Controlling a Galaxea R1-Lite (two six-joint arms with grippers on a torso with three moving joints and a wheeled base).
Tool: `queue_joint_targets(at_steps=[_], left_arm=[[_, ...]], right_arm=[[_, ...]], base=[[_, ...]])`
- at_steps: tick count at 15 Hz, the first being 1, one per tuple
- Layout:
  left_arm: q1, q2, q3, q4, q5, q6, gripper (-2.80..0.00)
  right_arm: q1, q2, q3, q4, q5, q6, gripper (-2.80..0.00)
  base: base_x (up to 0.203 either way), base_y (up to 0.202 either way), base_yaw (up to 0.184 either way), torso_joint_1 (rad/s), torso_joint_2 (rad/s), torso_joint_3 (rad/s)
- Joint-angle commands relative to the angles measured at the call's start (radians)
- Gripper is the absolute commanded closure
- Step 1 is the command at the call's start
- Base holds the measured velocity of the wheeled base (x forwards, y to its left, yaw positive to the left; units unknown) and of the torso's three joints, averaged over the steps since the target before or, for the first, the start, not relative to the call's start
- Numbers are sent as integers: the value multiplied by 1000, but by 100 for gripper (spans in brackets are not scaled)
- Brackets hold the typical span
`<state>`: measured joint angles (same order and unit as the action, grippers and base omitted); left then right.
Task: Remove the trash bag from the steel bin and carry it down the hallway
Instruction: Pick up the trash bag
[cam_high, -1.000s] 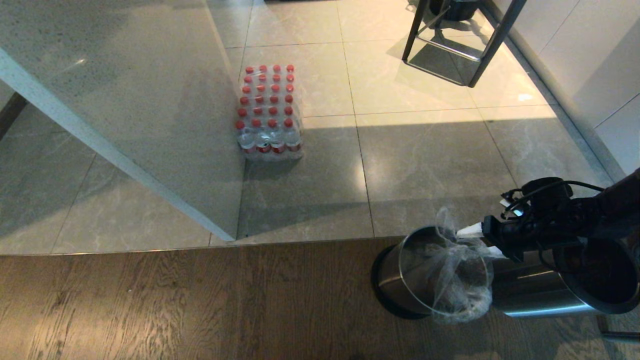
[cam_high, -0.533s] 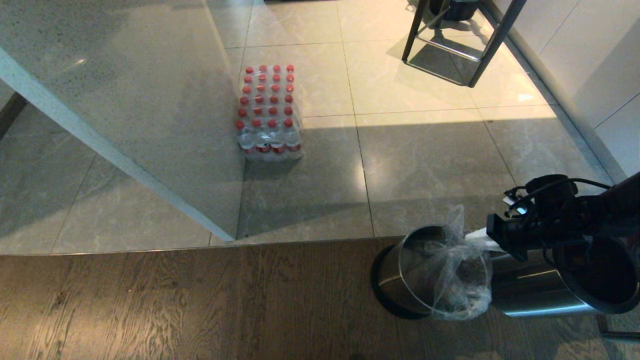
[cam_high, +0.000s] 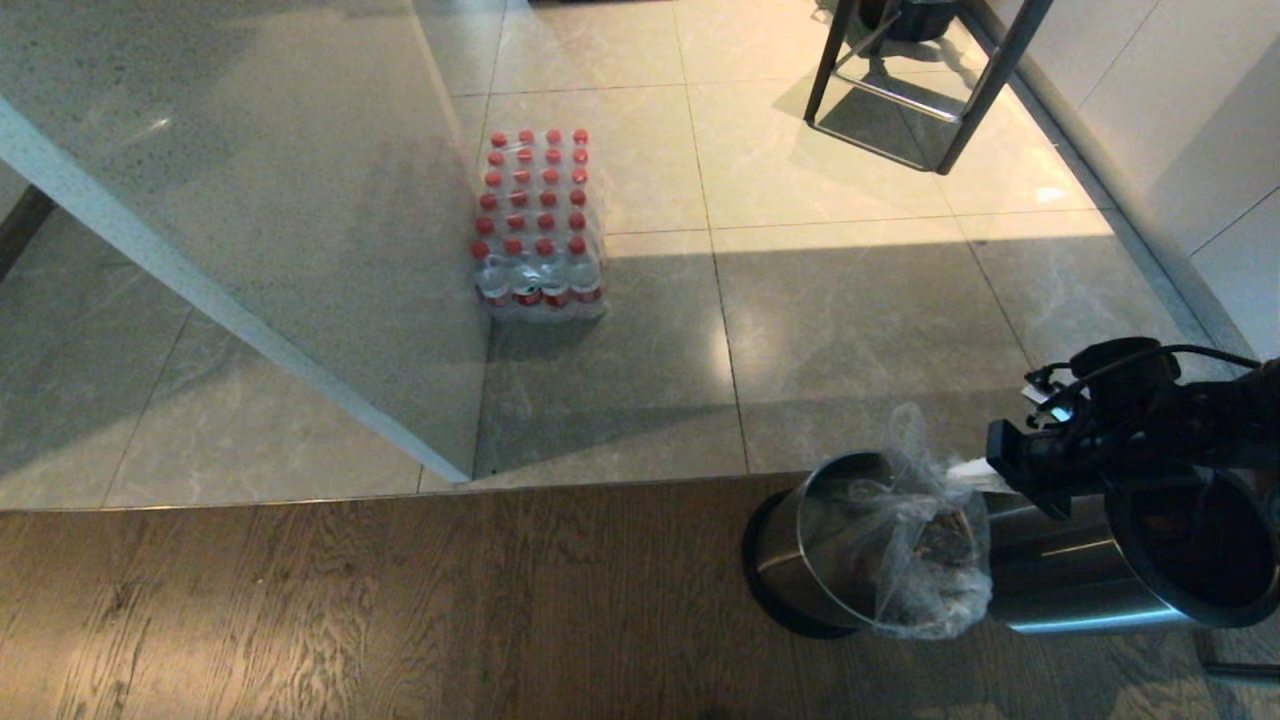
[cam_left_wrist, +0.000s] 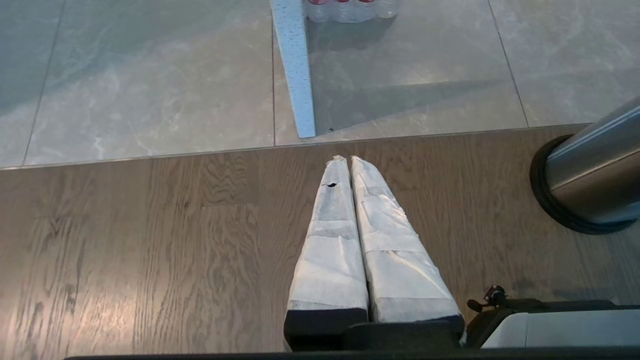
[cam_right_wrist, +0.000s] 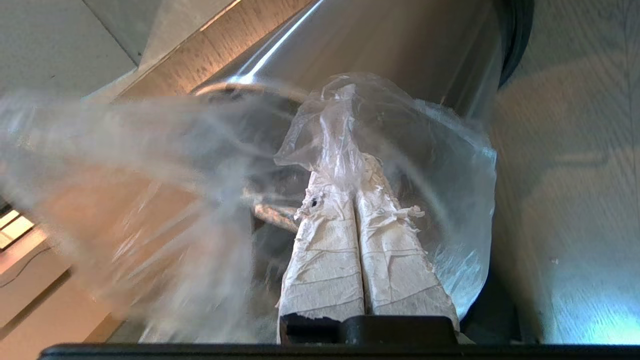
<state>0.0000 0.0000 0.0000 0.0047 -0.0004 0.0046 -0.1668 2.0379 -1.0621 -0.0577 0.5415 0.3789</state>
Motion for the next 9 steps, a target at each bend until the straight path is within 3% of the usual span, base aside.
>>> queue_joint_targets(at_steps=[1, 5, 9], left_arm=[[0, 0, 0, 0, 0, 0, 0], [0, 0, 0, 0, 0, 0, 0], [0, 0, 0, 0, 0, 0, 0]], right_arm=[[8, -81, 4, 44, 5, -2, 0], [84, -201, 31, 144, -42, -3, 0], [243, -250, 48, 290, -199, -5, 0]], base=[[0, 0, 0, 0, 0, 0], [0, 0, 0, 0, 0, 0], [0, 0, 0, 0, 0, 0]])
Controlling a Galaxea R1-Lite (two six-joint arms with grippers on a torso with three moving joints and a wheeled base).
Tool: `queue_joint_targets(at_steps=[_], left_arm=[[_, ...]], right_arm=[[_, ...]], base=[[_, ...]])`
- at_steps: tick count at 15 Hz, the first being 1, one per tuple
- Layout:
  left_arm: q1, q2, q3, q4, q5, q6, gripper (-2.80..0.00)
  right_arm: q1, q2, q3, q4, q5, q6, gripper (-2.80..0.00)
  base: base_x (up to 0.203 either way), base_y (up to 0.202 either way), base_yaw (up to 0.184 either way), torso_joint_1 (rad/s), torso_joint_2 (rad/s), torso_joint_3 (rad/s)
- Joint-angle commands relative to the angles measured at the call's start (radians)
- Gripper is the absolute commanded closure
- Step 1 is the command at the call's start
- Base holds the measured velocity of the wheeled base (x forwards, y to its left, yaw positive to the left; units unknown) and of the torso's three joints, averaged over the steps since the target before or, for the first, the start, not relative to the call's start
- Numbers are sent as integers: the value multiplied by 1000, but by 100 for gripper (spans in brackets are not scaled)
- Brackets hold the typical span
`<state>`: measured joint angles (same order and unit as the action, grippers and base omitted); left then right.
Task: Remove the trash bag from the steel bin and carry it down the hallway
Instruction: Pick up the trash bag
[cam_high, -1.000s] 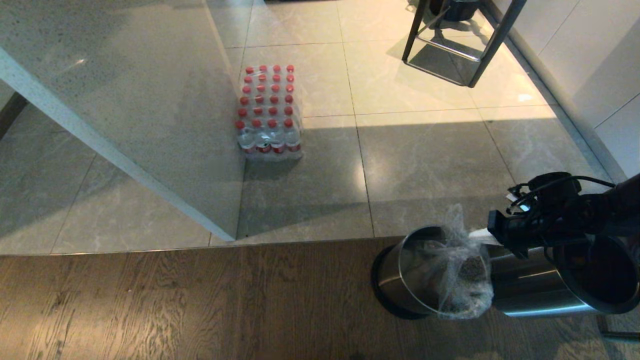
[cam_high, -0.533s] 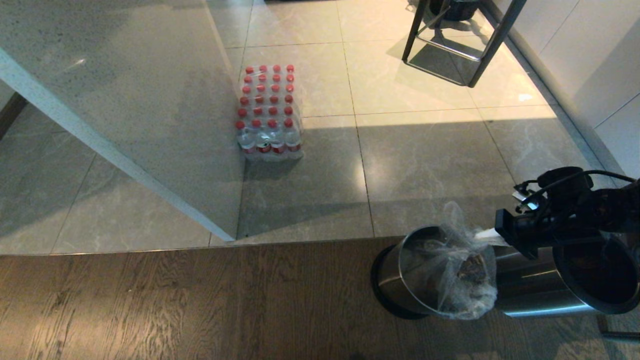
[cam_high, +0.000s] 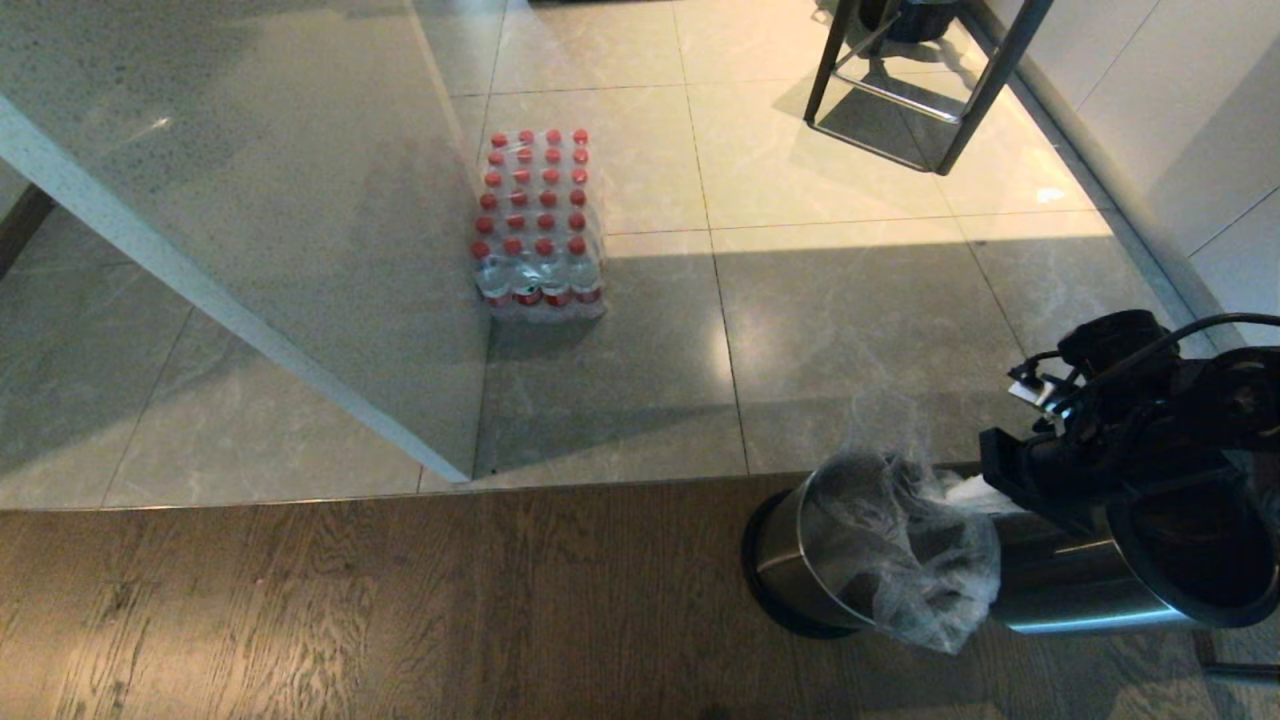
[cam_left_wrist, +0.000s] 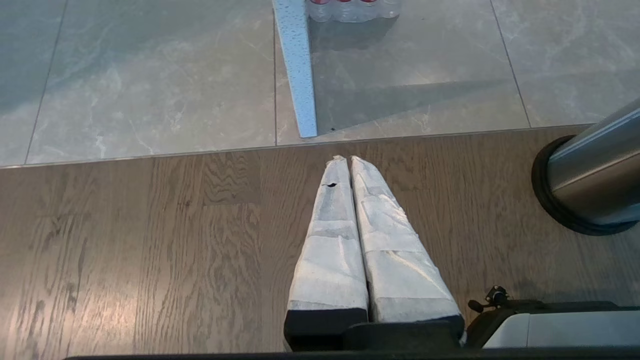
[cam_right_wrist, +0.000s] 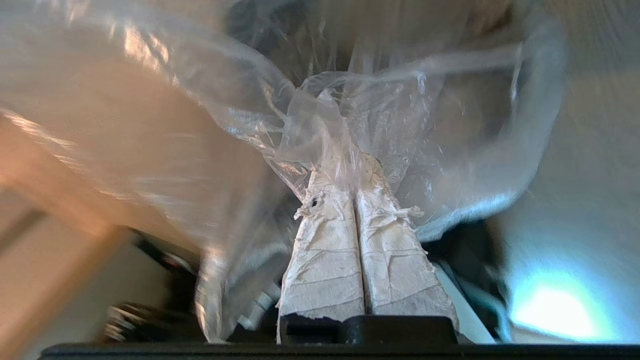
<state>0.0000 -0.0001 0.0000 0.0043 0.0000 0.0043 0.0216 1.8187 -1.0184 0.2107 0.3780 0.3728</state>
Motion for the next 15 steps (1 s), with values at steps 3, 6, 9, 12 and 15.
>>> queue_joint_targets(at_steps=[3, 6, 9, 12, 15], left_arm=[[0, 0, 0, 0, 0, 0, 0], [0, 0, 0, 0, 0, 0, 0], [0, 0, 0, 0, 0, 0, 0], [0, 0, 0, 0, 0, 0, 0], [0, 0, 0, 0, 0, 0, 0]], right_arm=[[167, 0, 17, 32, -222, -32, 0], [200, 21, 9, 24, -255, -42, 0], [208, 21, 7, 29, -254, -53, 0], [209, 19, 10, 26, -266, -81, -280], [208, -7, 19, 22, -299, -81, -280]], base=[[0, 0, 0, 0, 0, 0], [0, 0, 0, 0, 0, 0], [0, 0, 0, 0, 0, 0], [0, 0, 0, 0, 0, 0], [0, 0, 0, 0, 0, 0]])
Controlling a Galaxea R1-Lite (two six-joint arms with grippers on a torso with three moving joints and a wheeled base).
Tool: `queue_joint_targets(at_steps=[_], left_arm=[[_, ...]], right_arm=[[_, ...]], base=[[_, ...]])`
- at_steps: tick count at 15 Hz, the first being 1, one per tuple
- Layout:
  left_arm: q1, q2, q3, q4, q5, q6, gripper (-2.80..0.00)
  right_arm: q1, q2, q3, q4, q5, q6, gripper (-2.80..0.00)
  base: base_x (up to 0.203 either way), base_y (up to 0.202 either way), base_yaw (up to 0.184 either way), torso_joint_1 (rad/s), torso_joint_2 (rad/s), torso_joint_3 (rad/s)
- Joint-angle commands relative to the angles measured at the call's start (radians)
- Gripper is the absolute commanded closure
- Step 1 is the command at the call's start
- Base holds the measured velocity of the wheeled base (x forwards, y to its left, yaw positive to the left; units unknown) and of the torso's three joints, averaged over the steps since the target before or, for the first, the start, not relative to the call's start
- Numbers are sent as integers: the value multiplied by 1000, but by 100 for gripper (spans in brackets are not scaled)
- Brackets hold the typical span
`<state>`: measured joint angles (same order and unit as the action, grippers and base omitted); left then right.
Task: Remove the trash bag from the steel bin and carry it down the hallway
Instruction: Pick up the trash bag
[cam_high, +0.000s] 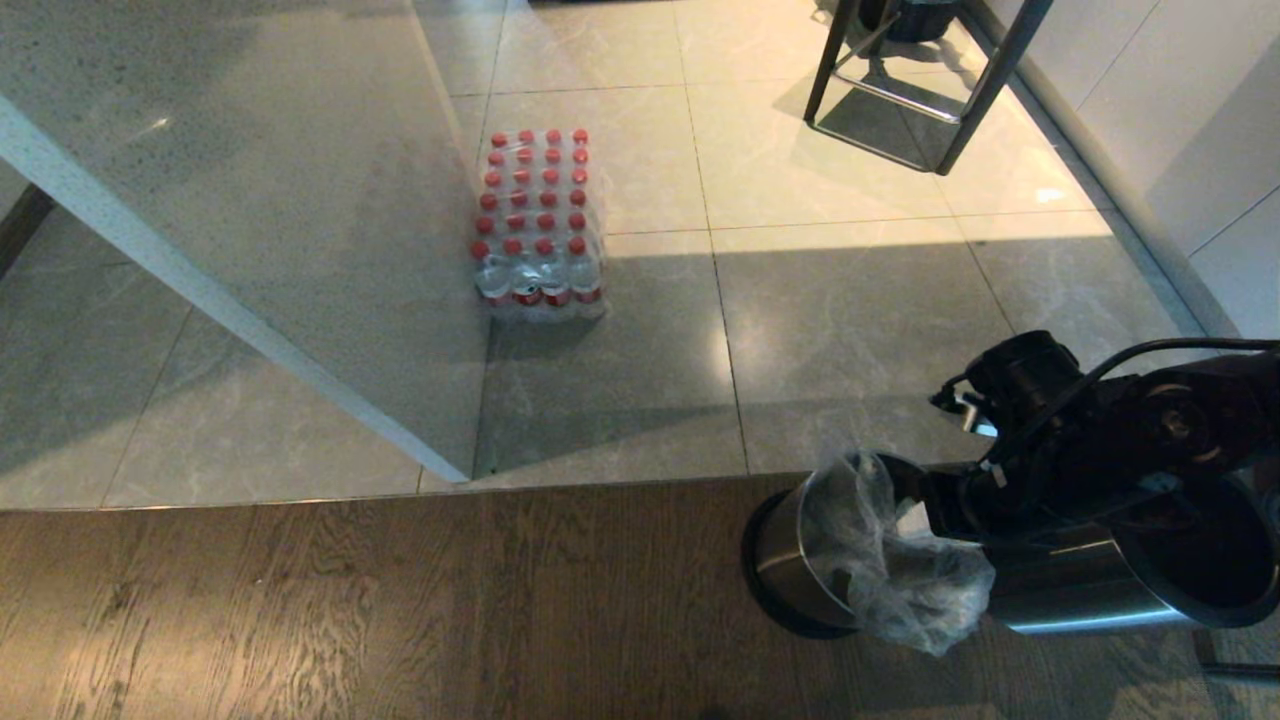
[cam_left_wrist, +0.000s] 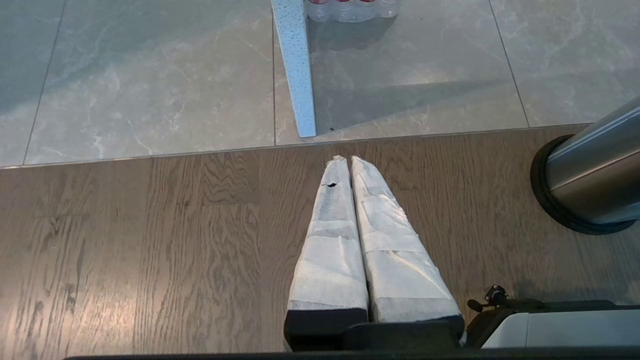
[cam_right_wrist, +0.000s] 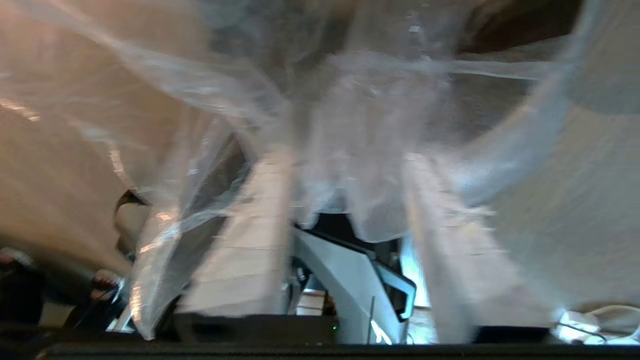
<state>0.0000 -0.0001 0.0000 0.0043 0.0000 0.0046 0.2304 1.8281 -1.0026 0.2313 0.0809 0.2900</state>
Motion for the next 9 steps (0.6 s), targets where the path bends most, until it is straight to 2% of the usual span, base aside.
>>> queue_joint_targets(at_steps=[1, 5, 7, 9], left_arm=[[0, 0, 0, 0, 0, 0, 0], [0, 0, 0, 0, 0, 0, 0], [0, 0, 0, 0, 0, 0, 0], [0, 0, 0, 0, 0, 0, 0]], right_arm=[[-2, -30, 9, 1, -1, 1, -280], [-18, -63, 44, -9, -1, 9, -280], [-53, -90, 66, -8, 15, 25, -280], [-75, -103, 77, -8, 145, 44, -280]], base=[[0, 0, 0, 0, 0, 0], [0, 0, 0, 0, 0, 0], [0, 0, 0, 0, 0, 0], [0, 0, 0, 0, 0, 0]])
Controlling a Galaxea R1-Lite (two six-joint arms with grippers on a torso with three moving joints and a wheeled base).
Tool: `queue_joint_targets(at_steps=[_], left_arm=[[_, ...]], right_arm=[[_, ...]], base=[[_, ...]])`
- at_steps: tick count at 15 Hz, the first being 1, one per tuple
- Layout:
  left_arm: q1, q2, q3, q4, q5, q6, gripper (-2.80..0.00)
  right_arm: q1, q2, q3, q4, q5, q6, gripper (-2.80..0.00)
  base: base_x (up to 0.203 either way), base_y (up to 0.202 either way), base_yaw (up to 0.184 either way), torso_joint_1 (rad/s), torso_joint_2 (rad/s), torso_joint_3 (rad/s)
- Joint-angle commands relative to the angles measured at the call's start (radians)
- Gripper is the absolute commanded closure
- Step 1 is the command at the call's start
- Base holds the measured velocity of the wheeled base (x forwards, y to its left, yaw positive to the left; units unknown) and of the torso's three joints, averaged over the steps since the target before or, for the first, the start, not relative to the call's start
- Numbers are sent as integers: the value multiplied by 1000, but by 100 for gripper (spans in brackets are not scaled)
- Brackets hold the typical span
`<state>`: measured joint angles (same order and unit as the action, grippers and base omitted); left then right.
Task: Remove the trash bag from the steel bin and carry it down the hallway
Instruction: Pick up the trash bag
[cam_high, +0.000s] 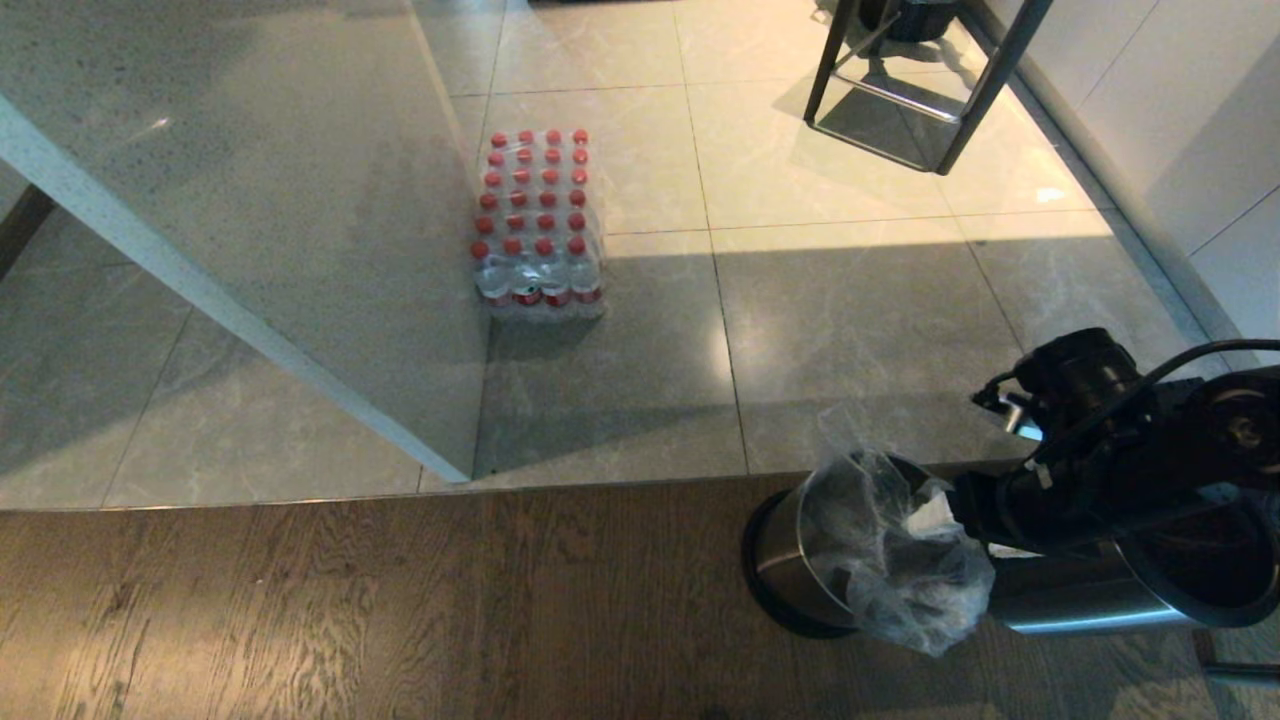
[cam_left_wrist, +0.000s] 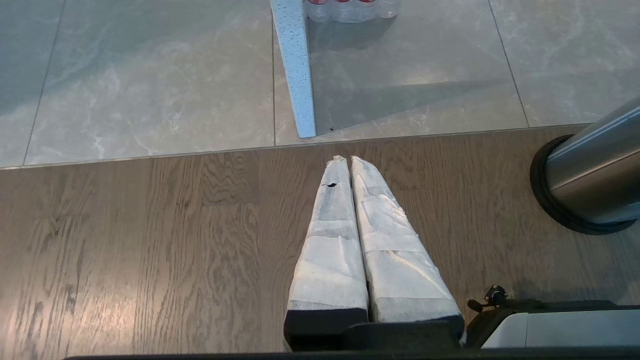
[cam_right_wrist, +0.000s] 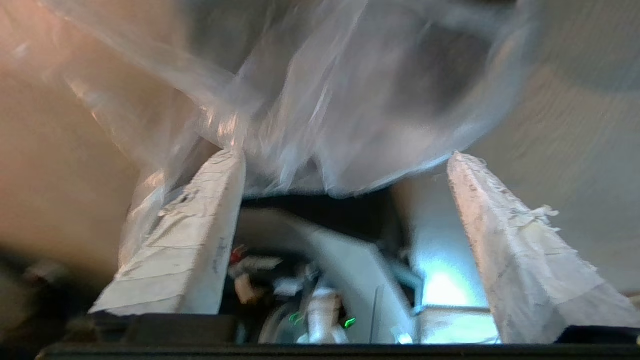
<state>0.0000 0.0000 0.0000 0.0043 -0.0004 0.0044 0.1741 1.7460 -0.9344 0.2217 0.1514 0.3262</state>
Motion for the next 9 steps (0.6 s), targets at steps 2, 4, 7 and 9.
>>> queue_joint_targets(at_steps=[2, 4, 7, 9], left_arm=[[0, 0, 0, 0, 0, 0, 0], [0, 0, 0, 0, 0, 0, 0], [0, 0, 0, 0, 0, 0, 0], [0, 0, 0, 0, 0, 0, 0]], right_arm=[[-56, -54, 12, 4, 226, 17, -280], [-59, -62, 11, 2, 282, 20, -280], [-59, -78, 14, 10, 315, 33, -280], [-57, -88, 20, 8, 345, 33, -280]], base=[[0, 0, 0, 0, 0, 0], [0, 0, 0, 0, 0, 0], [0, 0, 0, 0, 0, 0], [0, 0, 0, 0, 0, 0]])
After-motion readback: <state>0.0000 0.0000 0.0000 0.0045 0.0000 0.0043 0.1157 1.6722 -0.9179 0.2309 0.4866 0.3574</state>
